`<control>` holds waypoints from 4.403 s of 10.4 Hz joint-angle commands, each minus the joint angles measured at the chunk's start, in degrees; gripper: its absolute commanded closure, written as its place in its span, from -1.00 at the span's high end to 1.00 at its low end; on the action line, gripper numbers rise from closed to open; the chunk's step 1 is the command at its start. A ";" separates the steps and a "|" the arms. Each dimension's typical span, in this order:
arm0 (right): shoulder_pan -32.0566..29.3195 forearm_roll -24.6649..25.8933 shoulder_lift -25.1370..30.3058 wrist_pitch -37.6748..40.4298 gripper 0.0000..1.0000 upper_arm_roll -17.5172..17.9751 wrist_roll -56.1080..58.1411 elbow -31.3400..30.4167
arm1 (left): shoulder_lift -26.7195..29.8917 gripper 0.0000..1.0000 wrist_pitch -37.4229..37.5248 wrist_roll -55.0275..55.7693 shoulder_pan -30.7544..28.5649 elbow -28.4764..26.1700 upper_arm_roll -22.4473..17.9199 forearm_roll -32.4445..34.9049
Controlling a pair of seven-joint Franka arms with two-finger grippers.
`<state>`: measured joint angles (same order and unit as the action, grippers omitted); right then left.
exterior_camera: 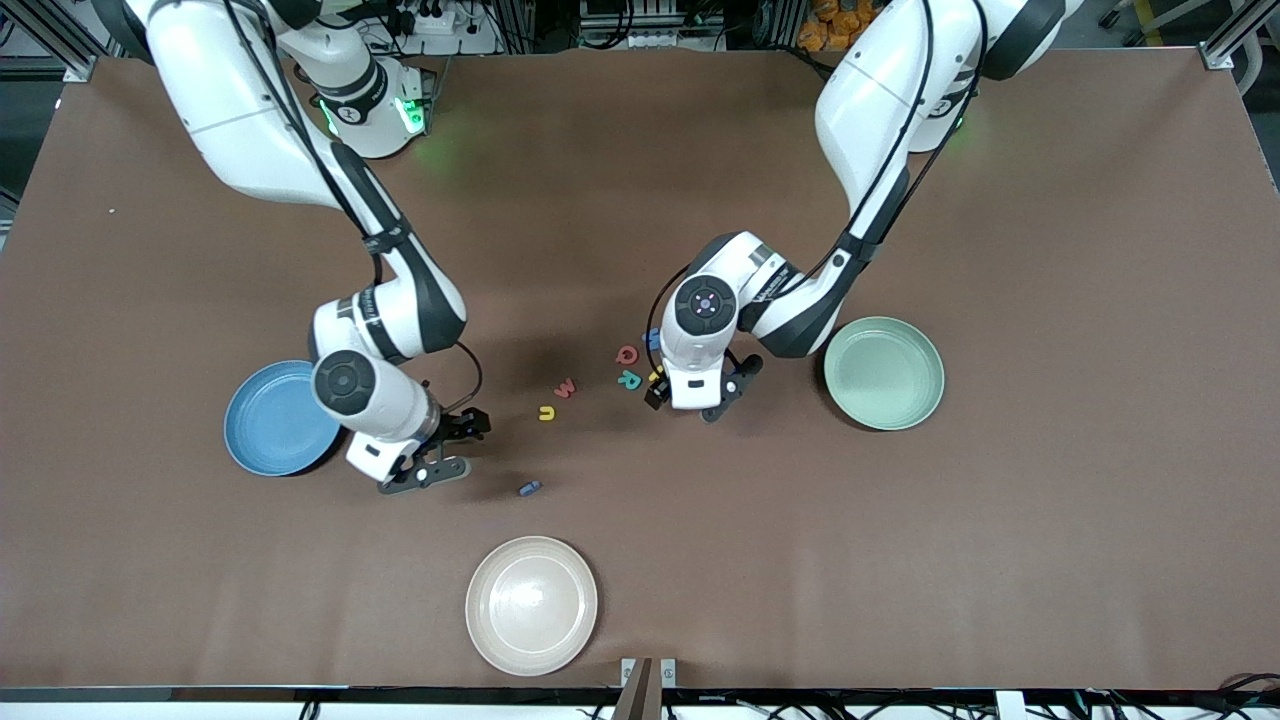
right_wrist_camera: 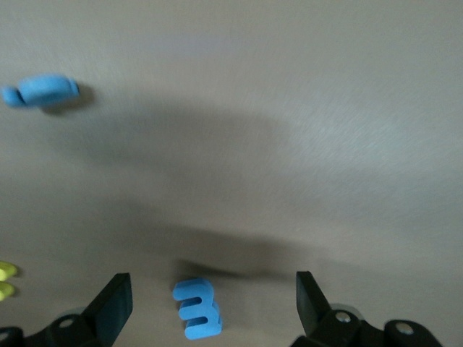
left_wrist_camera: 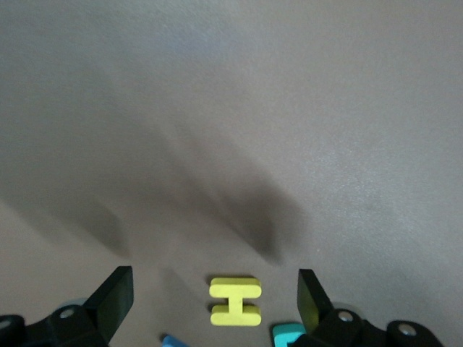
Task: Sort upper and lower case letters into plates
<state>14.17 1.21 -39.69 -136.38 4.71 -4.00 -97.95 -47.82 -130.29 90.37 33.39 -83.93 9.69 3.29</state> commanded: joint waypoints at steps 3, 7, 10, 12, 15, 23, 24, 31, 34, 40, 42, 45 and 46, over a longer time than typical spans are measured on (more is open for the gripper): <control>0.59 0.99 1.72 -1.00 1.00 -0.14 -1.54 -5.05 | -2.37 0.80 0.21 2.62 4.67 3.25 -3.89 1.28; 0.68 0.99 2.42 -0.82 -0.99 -0.14 -1.54 -5.24 | -2.63 0.60 0.21 2.70 5.55 3.51 -3.89 1.19; 0.59 0.99 3.30 -0.64 -1.00 -0.14 -1.45 -5.24 | -3.07 0.58 0.21 3.23 5.81 3.95 -3.89 1.10; -0.37 0.99 4.61 -0.29 -1.00 -0.23 -0.58 -5.06 | -3.60 0.26 0.21 3.23 5.81 4.13 -3.89 1.10; -7.99 1.43 9.62 9.16 -1.00 -0.84 11.76 -1.74 | -3.60 -0.23 0.12 3.32 5.90 4.39 -3.89 1.10; -20.41 6.96 11.39 20.10 -1.00 -1.72 26.93 2.59 | 2.62 -0.77 8.01 -6.22 -0.50 4.22 -2.84 -0.91; -20.42 7.05 11.13 20.10 -1.00 -1.72 26.93 2.59 | 5.08 -0.76 11.60 -13.40 -2.78 3.78 -3.01 -3.10; -19.80 8.37 11.13 19.83 1.00 -1.72 26.85 2.76 | 16.34 -0.67 21.94 -52.63 -18.60 -9.28 -2.75 -2.25; -18.92 8.37 12.17 20.62 1.00 -1.63 27.19 2.94 | 20.65 -0.57 4.56 -60.64 -23.78 -25.02 -2.58 -1.19; -10.94 3.10 11.31 22.65 1.00 -0.93 6.35 7.50 | 20.05 1.00 4.52 -47.82 -22.58 -21.03 2.85 -1.89; -10.22 3.01 10.34 22.65 1.00 -0.93 -7.62 7.77 | 17.78 1.00 4.43 -37.86 -19.70 -16.73 4.72 -1.97; -8.82 2.92 6.58 22.04 1.00 -0.84 -25.57 8.12 | 10.75 1.00 4.43 -26.41 -11.70 -8.12 4.63 -1.36; -7.60 1.62 4.56 21.51 1.00 -0.67 -30.50 9.17 | 8.03 1.00 4.26 -26.04 -8.81 -4.78 4.11 -1.36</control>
<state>4.91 4.37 -31.74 -114.74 4.00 -27.33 -91.38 -34.23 -126.13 62.30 21.67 -95.38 14.55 0.87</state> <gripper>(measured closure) 0.000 0.000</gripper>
